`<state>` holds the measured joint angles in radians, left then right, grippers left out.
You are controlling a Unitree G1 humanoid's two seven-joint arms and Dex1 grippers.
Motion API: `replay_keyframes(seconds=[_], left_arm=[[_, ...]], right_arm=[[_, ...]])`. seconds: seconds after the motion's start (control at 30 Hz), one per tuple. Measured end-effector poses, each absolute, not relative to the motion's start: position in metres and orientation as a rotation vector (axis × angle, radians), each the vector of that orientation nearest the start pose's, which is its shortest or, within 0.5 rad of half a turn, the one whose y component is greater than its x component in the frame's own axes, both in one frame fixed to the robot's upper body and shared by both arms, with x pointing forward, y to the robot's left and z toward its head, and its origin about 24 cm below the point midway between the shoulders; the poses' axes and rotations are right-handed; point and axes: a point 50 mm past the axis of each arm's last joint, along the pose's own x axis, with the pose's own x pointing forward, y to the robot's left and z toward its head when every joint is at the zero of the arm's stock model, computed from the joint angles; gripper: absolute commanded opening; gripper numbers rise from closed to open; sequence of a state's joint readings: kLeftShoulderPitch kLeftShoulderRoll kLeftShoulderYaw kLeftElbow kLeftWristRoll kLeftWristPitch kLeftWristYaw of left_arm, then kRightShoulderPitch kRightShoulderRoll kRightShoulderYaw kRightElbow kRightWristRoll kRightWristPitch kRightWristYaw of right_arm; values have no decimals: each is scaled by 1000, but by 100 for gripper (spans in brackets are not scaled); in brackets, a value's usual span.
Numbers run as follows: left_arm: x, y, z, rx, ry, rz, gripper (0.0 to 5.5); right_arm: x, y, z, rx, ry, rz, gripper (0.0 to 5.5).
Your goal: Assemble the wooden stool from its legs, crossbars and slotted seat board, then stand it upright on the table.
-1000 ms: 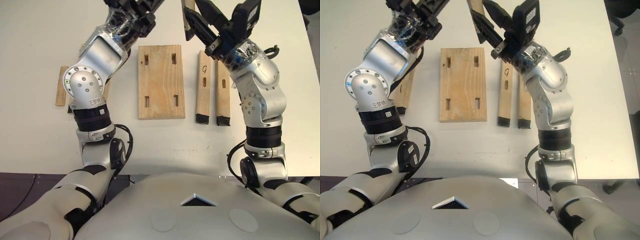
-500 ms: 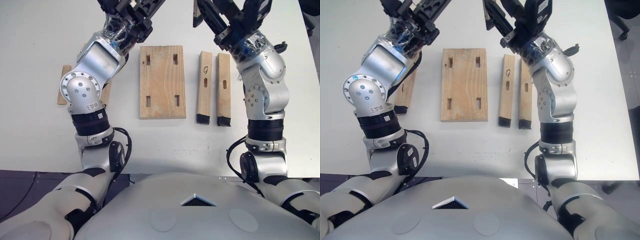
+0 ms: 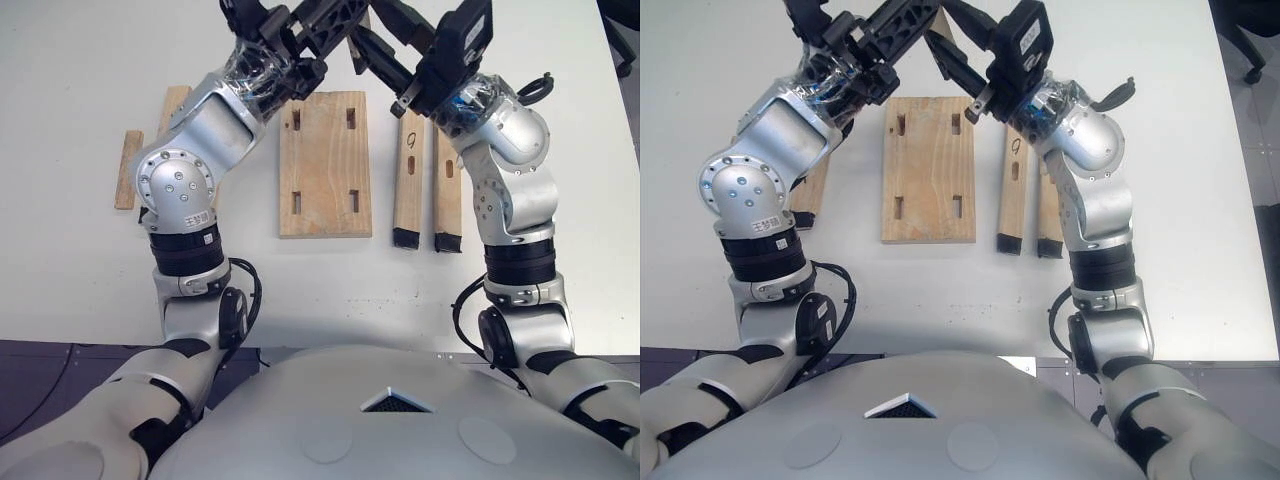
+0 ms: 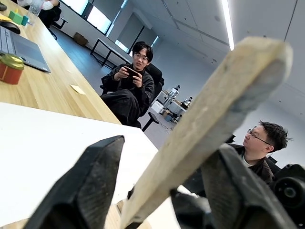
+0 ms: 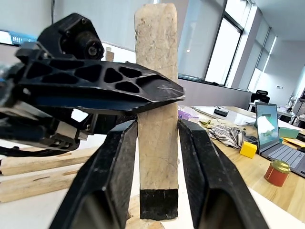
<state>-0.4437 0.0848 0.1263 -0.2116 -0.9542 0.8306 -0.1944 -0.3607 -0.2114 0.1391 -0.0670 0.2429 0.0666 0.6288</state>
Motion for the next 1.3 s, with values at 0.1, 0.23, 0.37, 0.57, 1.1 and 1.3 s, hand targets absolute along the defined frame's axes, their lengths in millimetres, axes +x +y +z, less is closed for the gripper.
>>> replay_keyframes(seconds=[0.1,0.23,0.37,0.57,1.1,1.3], left_arm=[[291,98,164,-663,90,-782,177],[293,101,165,-655,60,-756,120],[294,102,165,-654,53,-747,58],[294,101,165,-645,46,-757,37],[292,190,125,-163,-80,-312,37],[272,268,113,-101,-115,-60,37]], right_arm=[[288,-97,142,-108,-317,880,130],[288,-96,141,-113,-318,882,130],[288,-96,141,-114,-314,883,130],[288,-95,139,-111,-306,884,129],[279,-111,106,-188,-179,839,379],[279,-122,100,-196,-157,744,379]])
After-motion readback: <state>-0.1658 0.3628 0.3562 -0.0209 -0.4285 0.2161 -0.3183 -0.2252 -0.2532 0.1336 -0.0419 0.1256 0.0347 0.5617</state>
